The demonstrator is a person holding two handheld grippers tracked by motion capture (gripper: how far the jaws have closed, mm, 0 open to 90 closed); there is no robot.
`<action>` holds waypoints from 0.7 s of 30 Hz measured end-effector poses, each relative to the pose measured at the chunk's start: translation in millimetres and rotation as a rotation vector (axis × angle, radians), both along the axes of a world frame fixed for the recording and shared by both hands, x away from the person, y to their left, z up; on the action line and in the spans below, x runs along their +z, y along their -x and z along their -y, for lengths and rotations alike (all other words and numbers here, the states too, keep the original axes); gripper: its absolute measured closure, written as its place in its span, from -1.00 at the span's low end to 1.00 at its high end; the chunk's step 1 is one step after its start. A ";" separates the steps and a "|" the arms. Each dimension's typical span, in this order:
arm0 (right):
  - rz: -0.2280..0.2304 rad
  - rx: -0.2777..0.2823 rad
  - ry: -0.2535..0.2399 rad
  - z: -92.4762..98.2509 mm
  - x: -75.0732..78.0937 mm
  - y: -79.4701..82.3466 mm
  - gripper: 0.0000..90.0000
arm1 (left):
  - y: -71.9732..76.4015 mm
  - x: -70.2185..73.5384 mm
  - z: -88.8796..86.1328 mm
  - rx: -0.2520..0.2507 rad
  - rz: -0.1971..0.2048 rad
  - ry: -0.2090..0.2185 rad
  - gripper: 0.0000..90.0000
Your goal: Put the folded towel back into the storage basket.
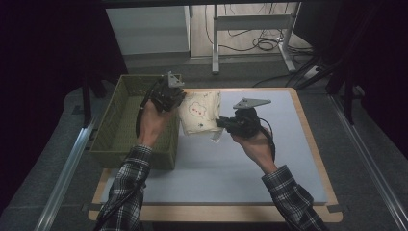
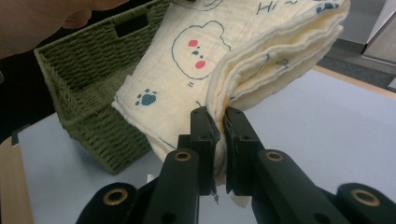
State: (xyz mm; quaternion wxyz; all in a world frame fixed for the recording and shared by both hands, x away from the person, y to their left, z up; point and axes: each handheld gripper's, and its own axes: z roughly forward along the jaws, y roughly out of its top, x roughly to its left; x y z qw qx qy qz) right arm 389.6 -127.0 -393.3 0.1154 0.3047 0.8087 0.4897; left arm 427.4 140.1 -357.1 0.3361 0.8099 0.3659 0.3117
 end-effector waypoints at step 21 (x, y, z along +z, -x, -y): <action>0.000 0.062 -0.004 -74.3 3.5 -12.6 0.84 | 2.9 5.7 -55.5 0.122 0.034 -0.118 0.85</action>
